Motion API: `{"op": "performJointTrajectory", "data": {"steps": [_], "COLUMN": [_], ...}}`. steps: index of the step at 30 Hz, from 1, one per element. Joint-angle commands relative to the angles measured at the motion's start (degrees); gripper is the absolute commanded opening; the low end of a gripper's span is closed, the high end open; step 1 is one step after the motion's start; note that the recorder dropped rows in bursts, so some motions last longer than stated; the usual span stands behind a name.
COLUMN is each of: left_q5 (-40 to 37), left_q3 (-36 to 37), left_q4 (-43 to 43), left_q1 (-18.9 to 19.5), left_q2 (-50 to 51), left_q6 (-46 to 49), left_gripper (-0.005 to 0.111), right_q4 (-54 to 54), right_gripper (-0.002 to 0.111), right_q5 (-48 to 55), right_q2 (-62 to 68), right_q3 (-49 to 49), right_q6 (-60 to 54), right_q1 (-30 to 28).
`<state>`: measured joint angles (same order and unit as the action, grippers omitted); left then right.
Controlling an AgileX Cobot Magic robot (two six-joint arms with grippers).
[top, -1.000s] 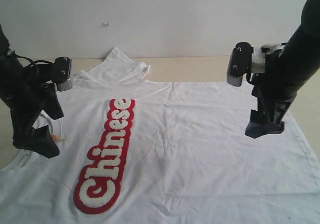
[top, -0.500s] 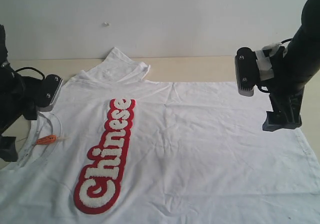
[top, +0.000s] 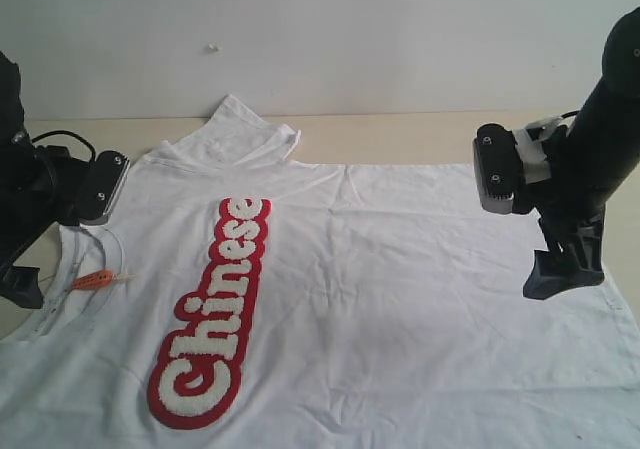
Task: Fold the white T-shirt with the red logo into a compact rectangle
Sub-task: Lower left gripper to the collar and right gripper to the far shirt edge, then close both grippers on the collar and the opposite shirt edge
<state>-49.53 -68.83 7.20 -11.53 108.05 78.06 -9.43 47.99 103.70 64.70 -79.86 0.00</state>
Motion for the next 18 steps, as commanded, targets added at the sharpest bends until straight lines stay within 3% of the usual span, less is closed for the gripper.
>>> {"op": "performJointTrajectory", "data": {"steps": [1,7,18], "left_q5": [0.2,2.6,8.0], "left_q3": [0.1,0.1,0.1], "left_q4": [-1.9,-2.8,-6.2], "left_q1": [0.0,0.0,0.0], "left_q2": [-0.1,0.2,3.0], "left_q6": [1.2,2.9,2.9], "left_gripper": [0.105,0.105,0.105], "right_q4": [-0.7,2.6,5.6], "right_gripper": [0.102,0.102,0.102], "right_q5": [3.6,4.0,0.2], "right_q2": [0.0,1.2,6.4], "right_q3": [0.3,0.3,0.3], "right_q6": [-3.6,-0.9,0.5], "right_q1": [-2.5,-5.3,-5.4]}}
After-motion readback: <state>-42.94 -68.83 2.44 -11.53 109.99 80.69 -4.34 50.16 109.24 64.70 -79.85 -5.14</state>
